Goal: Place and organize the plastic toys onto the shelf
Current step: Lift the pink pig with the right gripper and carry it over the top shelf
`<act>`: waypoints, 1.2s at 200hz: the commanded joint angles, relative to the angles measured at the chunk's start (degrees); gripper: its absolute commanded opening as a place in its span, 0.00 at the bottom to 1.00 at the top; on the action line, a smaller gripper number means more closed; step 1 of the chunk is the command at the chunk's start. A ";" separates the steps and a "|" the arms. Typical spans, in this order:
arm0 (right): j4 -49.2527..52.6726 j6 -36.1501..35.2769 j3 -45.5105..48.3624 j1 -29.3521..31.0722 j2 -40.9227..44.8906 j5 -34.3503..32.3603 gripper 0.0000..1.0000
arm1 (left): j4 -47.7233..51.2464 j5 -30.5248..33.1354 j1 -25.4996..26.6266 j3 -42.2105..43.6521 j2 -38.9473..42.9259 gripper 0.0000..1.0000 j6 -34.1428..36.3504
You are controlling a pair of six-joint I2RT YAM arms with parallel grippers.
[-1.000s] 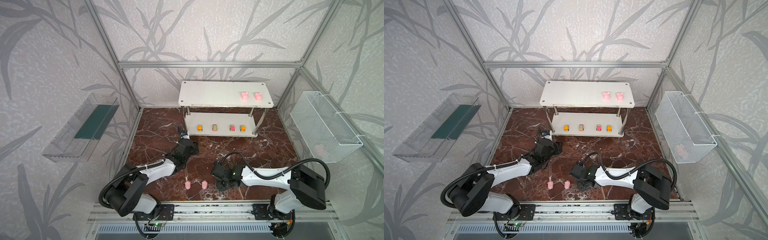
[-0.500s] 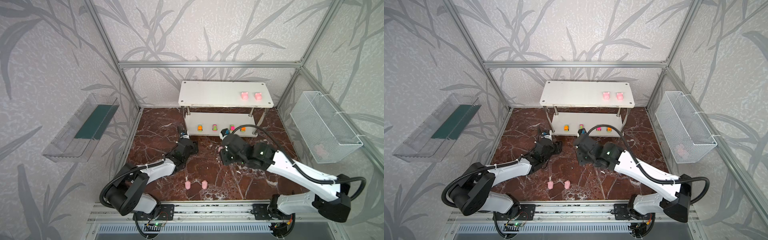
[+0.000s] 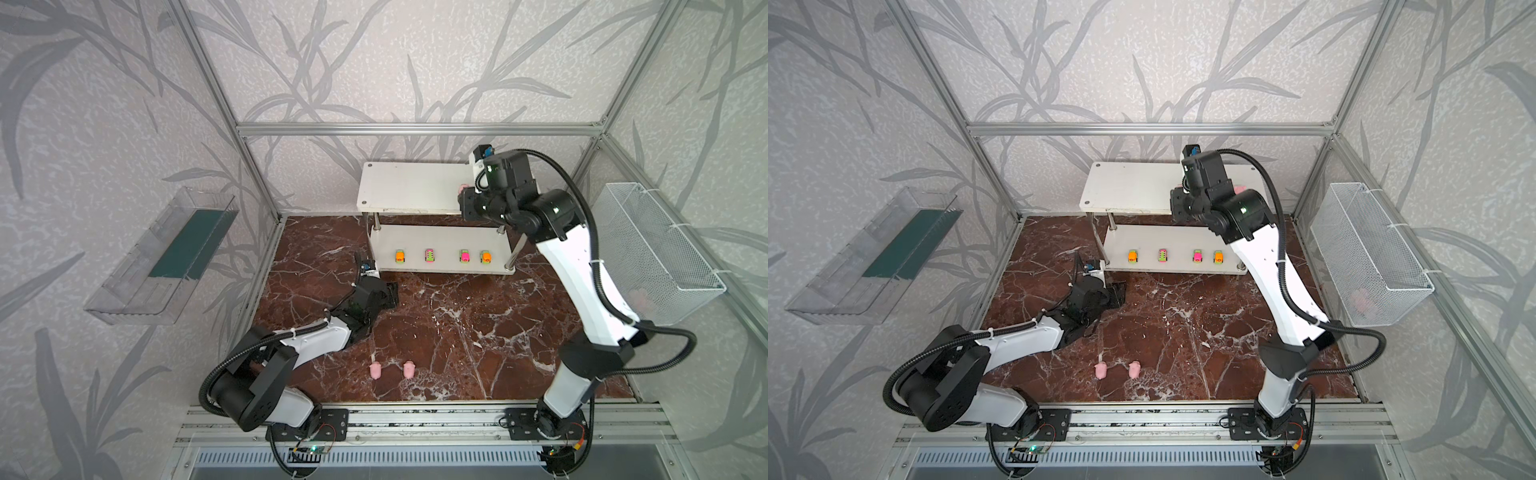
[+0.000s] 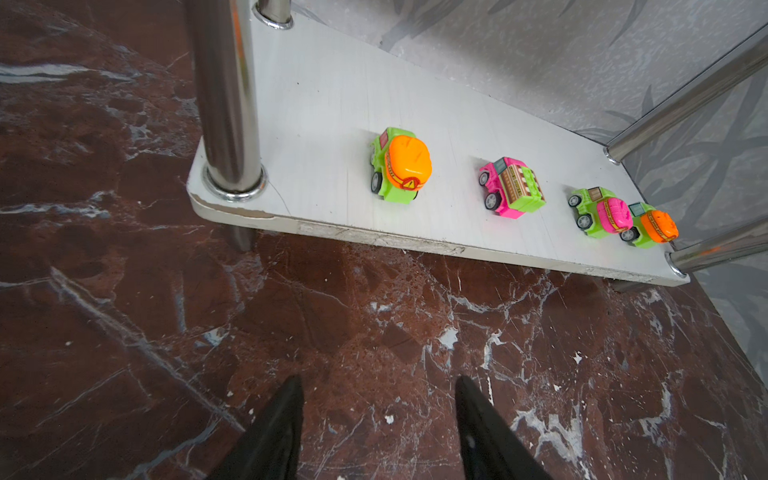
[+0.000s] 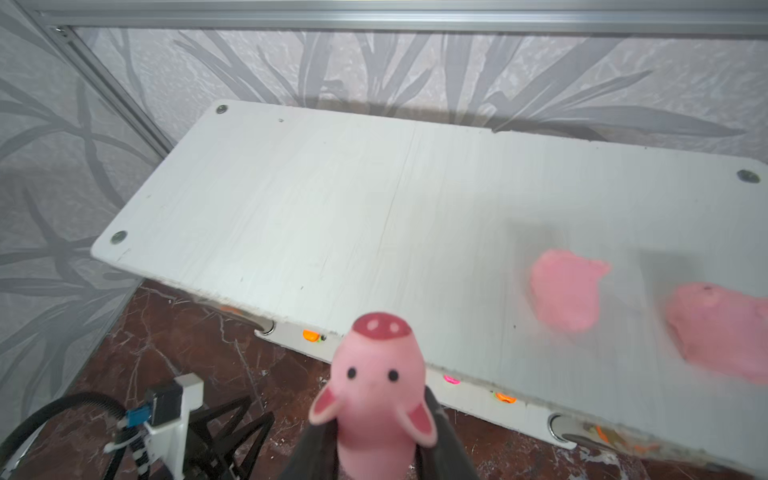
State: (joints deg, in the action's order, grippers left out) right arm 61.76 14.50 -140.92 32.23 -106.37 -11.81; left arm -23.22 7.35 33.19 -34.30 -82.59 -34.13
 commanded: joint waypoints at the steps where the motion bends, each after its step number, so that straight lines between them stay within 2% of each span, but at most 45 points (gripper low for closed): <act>1: 9.63 -2.60 -11.91 -1.84 -6.75 1.93 0.30 | -0.67 -1.33 -0.24 0.29 -1.03 0.57 -0.23; 20: 13.47 -2.30 -21.03 -2.86 -12.67 2.54 0.30 | -1.28 -2.21 -0.26 0.27 -1.67 0.57 -0.64; 34: 15.16 -2.25 -24.08 -3.35 -14.87 2.19 0.30 | -1.73 -2.61 -0.27 0.38 -1.99 0.57 -0.76; 85: 10.52 -2.19 -16.68 -4.63 -12.00 2.93 0.30 | -3.10 -2.96 -0.24 1.74 -2.19 0.57 -1.37; 136: 12.22 -2.62 -20.23 -5.85 -15.02 3.79 0.31 | -2.88 -3.05 -0.31 1.87 -2.44 0.57 -1.32; 240: 10.40 -2.55 -21.39 -6.43 -17.90 5.23 0.30 | -3.35 -2.96 -0.24 2.22 -3.45 0.57 -1.55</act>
State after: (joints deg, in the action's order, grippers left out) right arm 72.73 12.36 -160.66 25.87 -123.42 -7.46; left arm -25.41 4.38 33.19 -32.86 -85.38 -34.94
